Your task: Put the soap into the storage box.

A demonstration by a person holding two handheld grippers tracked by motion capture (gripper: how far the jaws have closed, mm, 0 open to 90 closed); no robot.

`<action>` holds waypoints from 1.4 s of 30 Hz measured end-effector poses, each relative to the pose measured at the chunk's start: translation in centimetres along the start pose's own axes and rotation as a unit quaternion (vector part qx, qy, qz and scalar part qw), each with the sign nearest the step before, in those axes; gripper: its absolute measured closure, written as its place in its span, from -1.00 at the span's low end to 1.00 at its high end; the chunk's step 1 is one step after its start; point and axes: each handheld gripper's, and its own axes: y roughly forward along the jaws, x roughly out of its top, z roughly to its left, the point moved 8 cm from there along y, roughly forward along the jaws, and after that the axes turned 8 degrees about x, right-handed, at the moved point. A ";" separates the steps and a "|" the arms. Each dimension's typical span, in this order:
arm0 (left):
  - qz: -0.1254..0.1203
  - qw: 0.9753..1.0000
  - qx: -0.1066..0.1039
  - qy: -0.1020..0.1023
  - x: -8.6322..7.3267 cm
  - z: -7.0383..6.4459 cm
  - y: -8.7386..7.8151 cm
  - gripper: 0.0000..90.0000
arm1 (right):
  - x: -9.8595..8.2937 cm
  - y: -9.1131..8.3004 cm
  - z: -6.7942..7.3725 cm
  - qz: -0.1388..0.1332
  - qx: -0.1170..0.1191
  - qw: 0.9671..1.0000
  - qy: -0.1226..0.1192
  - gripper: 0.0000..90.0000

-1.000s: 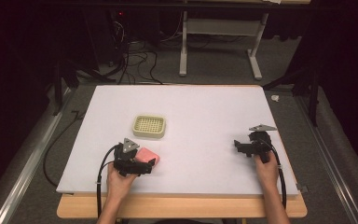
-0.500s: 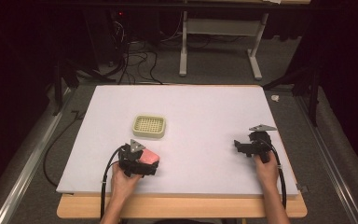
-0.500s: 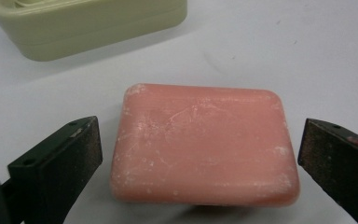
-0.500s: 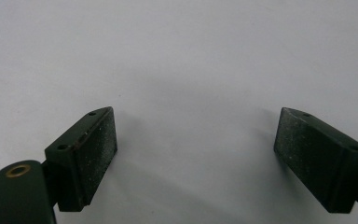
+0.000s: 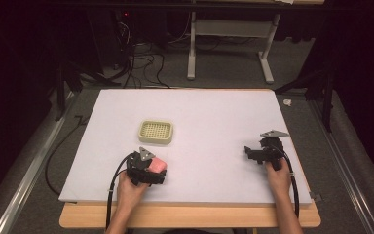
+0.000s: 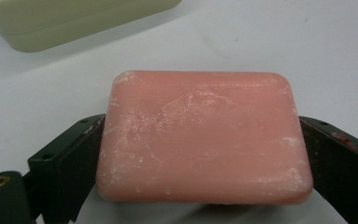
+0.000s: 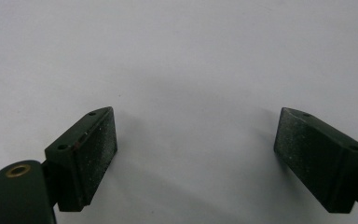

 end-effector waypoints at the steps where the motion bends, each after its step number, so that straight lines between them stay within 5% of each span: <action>1: -0.001 1.000 -0.002 -0.002 0.0 0.0 0.0 -0.82 | 0.0 0.0 0.0 0.000 0.000 1.000 0.000 -0.70; 21: -0.009 1.000 -0.011 0.003 0.1 -0.2 -0.4 -0.69 | 0.0 0.0 0.0 0.000 0.000 1.000 0.000 -0.70; 42: -0.060 0.998 -0.017 -0.018 1.8 0.5 -2.9 -0.69 | 0.0 0.0 0.0 0.000 0.000 1.000 0.000 -0.70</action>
